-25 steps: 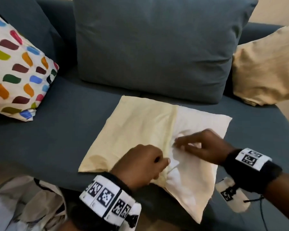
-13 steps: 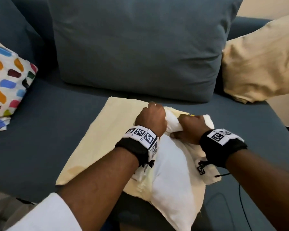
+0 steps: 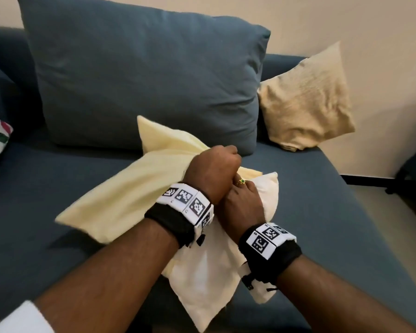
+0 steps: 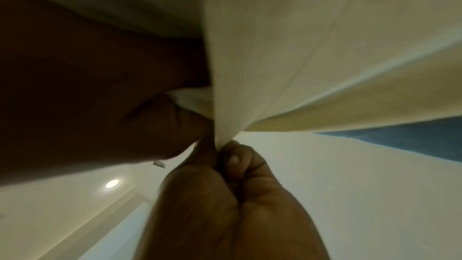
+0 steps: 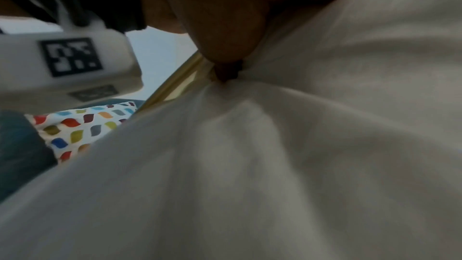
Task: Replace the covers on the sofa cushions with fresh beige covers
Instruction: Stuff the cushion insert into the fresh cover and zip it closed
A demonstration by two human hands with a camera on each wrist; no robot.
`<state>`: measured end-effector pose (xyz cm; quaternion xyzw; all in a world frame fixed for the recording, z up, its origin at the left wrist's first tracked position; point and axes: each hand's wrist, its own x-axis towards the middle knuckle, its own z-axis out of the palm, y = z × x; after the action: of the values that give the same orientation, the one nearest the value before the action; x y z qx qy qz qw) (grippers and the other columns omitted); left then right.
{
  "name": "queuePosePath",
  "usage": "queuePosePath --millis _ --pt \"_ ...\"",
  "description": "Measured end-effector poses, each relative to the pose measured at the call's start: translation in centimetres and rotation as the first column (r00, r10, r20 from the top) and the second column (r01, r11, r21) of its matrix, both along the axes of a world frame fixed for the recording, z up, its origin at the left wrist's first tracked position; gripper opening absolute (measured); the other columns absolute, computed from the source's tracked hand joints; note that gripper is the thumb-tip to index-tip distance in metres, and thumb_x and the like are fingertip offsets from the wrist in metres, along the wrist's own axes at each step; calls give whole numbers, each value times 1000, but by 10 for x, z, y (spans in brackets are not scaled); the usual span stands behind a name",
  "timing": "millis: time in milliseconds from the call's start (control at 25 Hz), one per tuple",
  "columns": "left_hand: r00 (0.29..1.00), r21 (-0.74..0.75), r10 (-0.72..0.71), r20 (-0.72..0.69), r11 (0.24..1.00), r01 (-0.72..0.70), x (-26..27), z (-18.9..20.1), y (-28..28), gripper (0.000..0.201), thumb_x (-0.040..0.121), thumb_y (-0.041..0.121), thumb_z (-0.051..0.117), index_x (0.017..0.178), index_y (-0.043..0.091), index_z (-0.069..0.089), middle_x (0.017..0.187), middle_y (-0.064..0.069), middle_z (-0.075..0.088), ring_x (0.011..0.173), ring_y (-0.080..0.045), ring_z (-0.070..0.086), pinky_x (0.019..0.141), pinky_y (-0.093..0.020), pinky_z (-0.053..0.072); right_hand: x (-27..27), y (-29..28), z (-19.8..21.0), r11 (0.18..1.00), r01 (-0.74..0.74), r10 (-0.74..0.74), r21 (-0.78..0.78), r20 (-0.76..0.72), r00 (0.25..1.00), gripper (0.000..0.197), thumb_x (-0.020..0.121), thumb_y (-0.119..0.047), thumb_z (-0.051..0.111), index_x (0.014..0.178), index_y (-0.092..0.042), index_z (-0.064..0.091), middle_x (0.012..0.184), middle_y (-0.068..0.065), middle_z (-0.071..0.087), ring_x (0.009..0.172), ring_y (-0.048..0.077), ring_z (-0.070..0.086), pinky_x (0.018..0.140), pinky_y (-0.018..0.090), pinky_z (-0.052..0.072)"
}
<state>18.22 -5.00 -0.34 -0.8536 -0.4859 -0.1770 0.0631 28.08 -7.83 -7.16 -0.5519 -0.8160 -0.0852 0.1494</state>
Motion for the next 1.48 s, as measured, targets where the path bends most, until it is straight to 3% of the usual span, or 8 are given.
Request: queuePosePath --millis 200,360,520,720,880,1120,1240,1480 --pt "997 81 -67 32 995 65 23 -30 -43 12 80 18 54 71 18 61 79 -2 59 67 -25 60 41 -28 32 25 -7 2 934 256 -228 -248 139 964 25 92 -29 48 108 -21 66 117 6 66 118 29 56 107 42 28" --pt "954 -228 289 80 937 -264 -31 -92 -72 25 88 23 56 113 25 56 111 -2 53 102 -27 54 73 -41 49 46 -8 -19 840 305 -323 -450 37 946 59 94 -62 34 136 -25 52 144 6 51 136 27 43 110 48 30" --pt "629 -546 673 391 719 -430 -79 -140 -117 29 96 26 56 124 22 52 128 -8 51 112 -30 53 88 -36 45 46 -17 -30 903 271 -217 -333 190 957 94 76 -72 2 134 -15 49 140 11 52 133 32 45 107 53 36" --pt "418 -798 806 419 547 -253 -87 -180 -134 36 99 19 47 134 25 46 122 -4 64 104 -25 61 83 -31 43 30 -44 -52 945 -107 217 -310 346 913 102 75 -76 35 159 -28 1 166 9 12 152 38 11 113 72 -3" --pt "330 -872 820 468 488 26 -97 -197 -121 23 90 9 55 111 16 60 103 -9 70 85 -26 68 72 -43 59 50 -33 -65 929 -93 275 -357 504 819 152 38 -88 59 157 -28 -15 163 17 19 148 44 21 108 79 12" --pt "360 -864 787 501 474 167 -82 -195 -115 25 80 0 53 100 11 63 91 -13 72 84 -31 71 73 -46 58 41 -19 -74 966 -109 210 -234 465 860 145 49 -48 87 158 -31 -6 155 17 36 138 45 41 99 77 31" --pt "423 -867 757 499 434 246 -80 -192 -117 30 80 -9 53 98 14 62 75 -11 70 61 -26 67 51 -34 51 27 -8 -71 986 -53 120 -156 455 882 102 75 -25 68 157 -30 7 162 14 23 145 42 29 101 77 24" --pt "623 -875 623 473 416 249 -111 -174 -127 5 94 14 60 92 13 65 77 -16 74 64 -25 71 58 -32 52 -12 44 -59 963 223 -128 -154 471 873 53 94 -27 45 147 -22 43 147 7 48 138 32 39 106 74 20"
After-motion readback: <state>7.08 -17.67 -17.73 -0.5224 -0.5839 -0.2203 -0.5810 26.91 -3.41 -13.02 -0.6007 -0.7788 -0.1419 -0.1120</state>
